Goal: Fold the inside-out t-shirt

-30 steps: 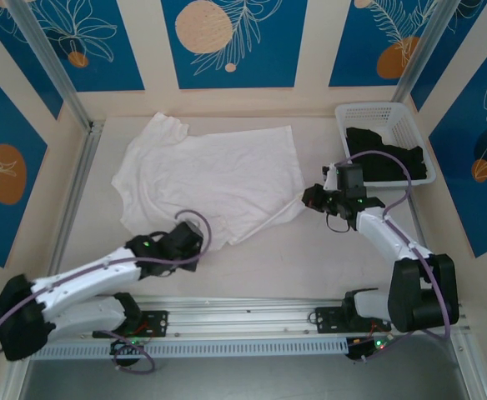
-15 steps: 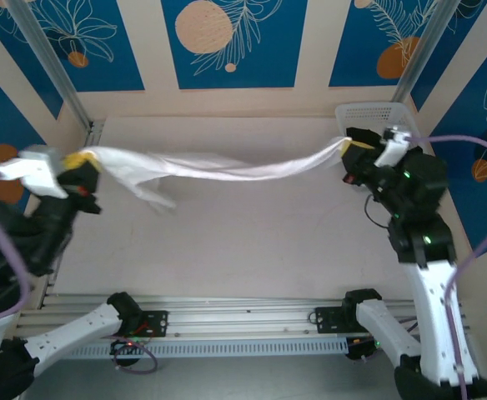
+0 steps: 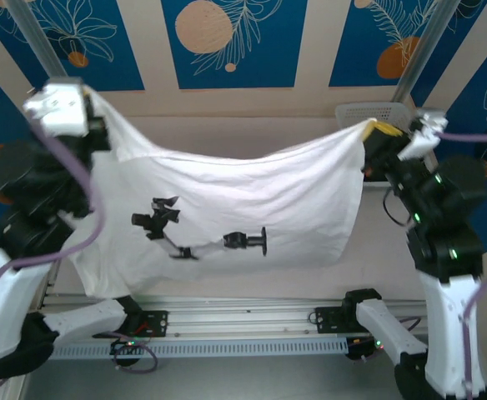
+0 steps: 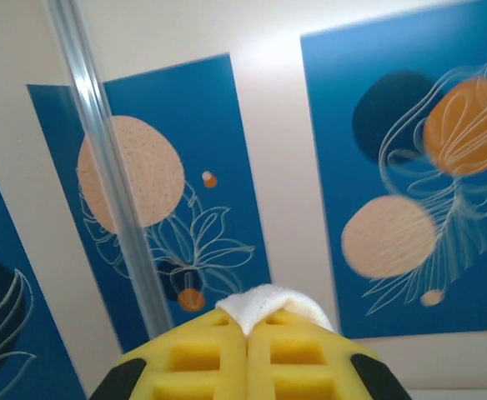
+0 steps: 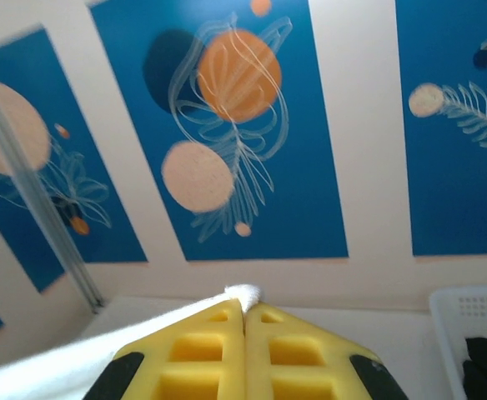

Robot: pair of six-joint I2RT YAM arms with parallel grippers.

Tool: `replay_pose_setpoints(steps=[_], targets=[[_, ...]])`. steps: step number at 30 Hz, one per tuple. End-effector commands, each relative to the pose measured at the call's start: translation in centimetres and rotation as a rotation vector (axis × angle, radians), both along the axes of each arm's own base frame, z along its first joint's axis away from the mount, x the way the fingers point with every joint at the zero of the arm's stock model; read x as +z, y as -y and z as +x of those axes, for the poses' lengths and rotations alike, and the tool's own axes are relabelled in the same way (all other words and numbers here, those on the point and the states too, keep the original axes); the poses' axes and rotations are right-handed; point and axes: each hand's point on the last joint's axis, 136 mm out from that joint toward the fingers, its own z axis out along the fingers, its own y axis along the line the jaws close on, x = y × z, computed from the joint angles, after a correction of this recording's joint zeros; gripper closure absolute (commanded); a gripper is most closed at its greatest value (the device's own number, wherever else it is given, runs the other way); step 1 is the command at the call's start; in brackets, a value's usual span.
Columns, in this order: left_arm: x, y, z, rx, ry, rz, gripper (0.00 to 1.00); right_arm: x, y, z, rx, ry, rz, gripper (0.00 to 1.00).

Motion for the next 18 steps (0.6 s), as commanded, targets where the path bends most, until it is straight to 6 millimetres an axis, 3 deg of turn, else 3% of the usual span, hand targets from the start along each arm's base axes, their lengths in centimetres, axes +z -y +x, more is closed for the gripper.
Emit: replay_pose_setpoints(steps=[1,6,10,14,18], targets=[[-1.4,-1.5,5.2,0.064,-0.091,-0.036,1.00,-2.1,0.6,6.6,-0.063,-0.032,-0.065,1.00],[-6.7,-1.1,14.2,0.045,-0.257,-0.063,1.00,-4.7,-0.5,13.4,-0.015,-0.087,-0.080,1.00],[-9.1,-1.4,17.4,0.026,-0.314,-0.097,1.00,-6.2,-1.2,16.1,0.016,-0.119,-0.097,1.00],[-8.1,-1.9,16.4,-0.007,-0.288,-0.135,1.00,-6.0,-1.4,15.8,0.033,-0.120,-0.113,1.00],[-5.4,-1.9,12.1,-0.064,-0.203,-0.166,1.00,-4.6,-1.3,13.2,0.036,-0.092,-0.125,1.00]])
